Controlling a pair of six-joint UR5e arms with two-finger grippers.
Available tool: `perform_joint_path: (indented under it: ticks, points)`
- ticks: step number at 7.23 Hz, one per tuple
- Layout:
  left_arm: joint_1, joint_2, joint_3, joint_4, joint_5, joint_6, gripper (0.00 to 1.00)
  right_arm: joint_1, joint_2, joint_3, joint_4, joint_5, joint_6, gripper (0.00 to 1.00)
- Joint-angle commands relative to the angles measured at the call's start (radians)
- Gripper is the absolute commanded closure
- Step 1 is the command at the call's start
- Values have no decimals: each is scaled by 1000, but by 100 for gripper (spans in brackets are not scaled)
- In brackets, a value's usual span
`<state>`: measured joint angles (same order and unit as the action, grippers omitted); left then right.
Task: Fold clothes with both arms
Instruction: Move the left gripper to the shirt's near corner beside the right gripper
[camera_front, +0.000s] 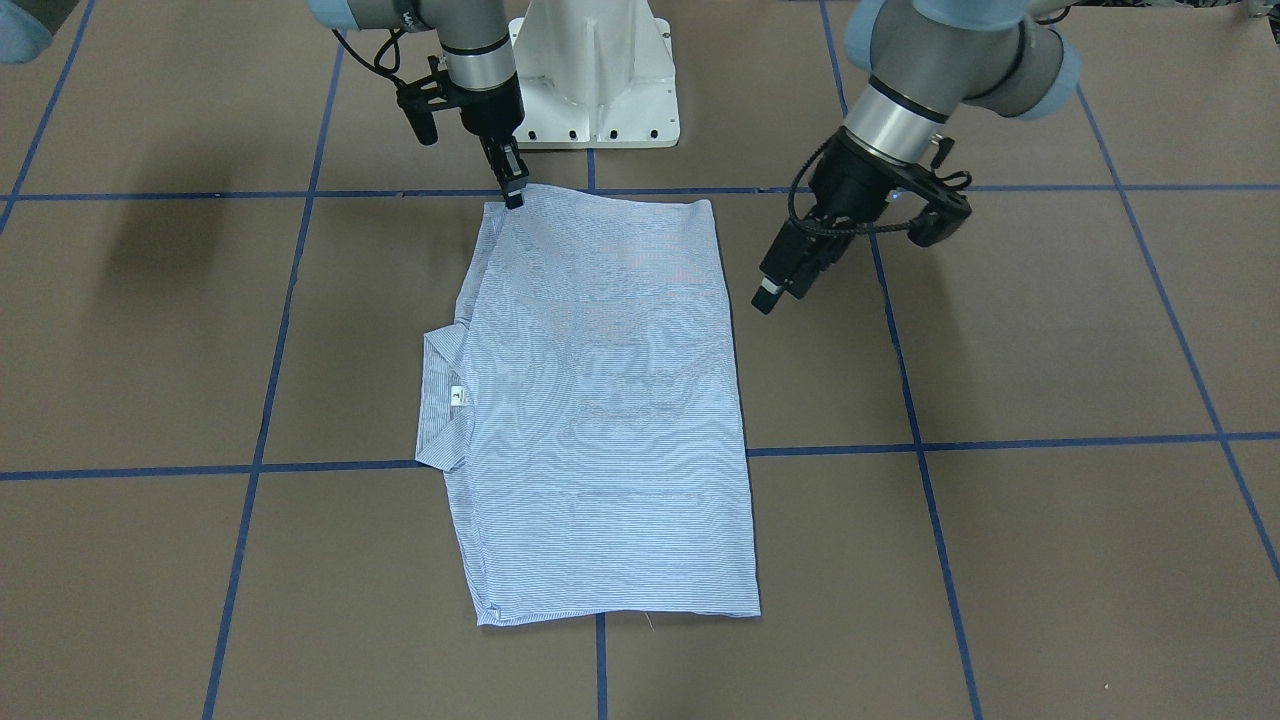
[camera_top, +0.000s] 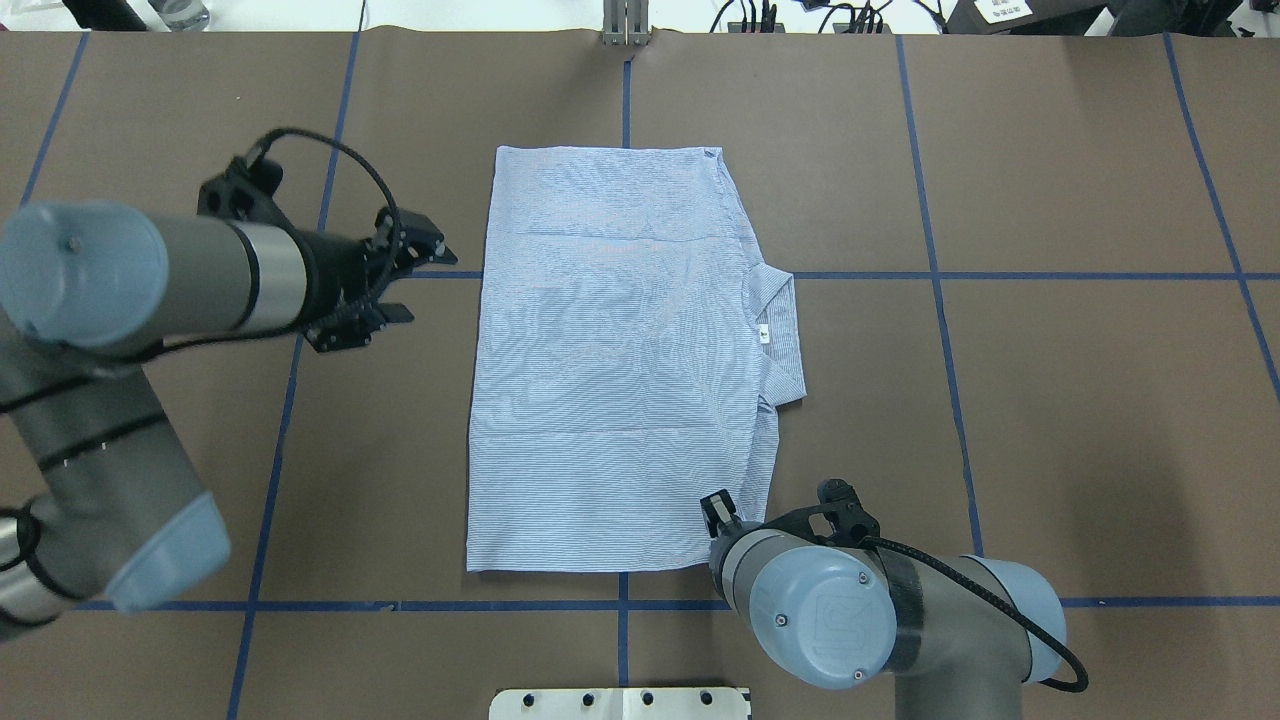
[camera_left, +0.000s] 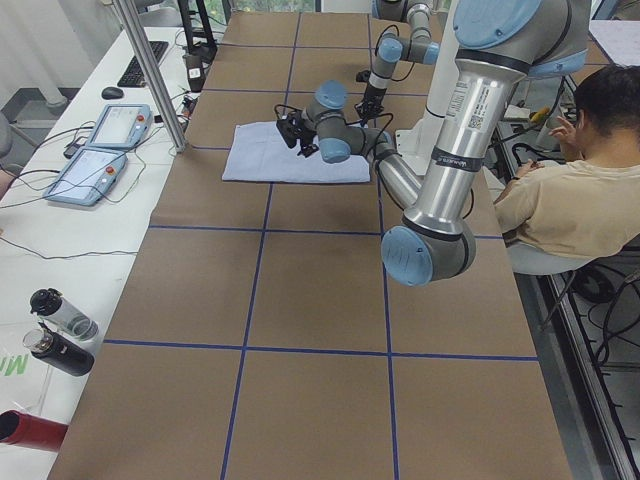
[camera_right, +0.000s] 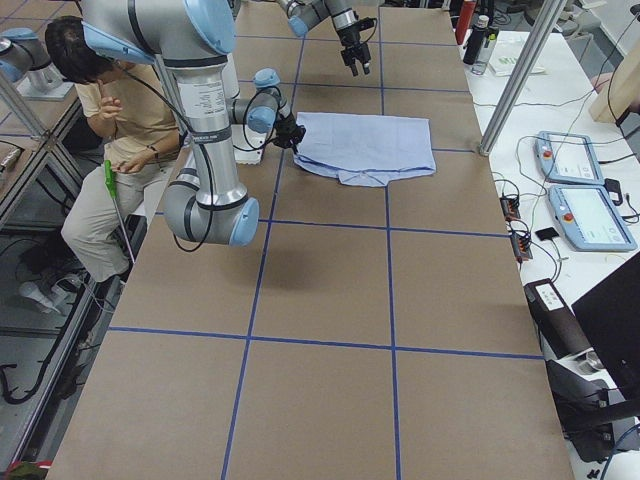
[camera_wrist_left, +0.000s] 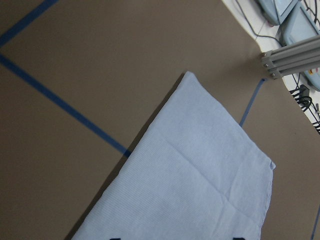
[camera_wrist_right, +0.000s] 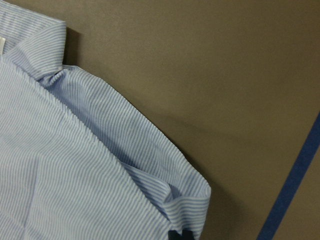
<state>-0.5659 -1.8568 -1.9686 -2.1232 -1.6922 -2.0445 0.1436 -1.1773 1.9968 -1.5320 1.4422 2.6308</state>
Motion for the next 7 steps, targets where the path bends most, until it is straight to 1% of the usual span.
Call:
perform_joint_path:
  ticks: [1,2,4,7]
  points:
    - [299,92,-47,2,222,-190,23,-1,1,4,-2,1,0,100]
    - [372,129,-47,2,274,-201,25,-1,-1,4,-2,1,0,100]
    - [437,134,-29,5,279,-243,27,-1,1,2,-2,1,-2,100]
    - [442,119,-6,6,279,-243,30,-1,1,4,-2,1,-2,100]
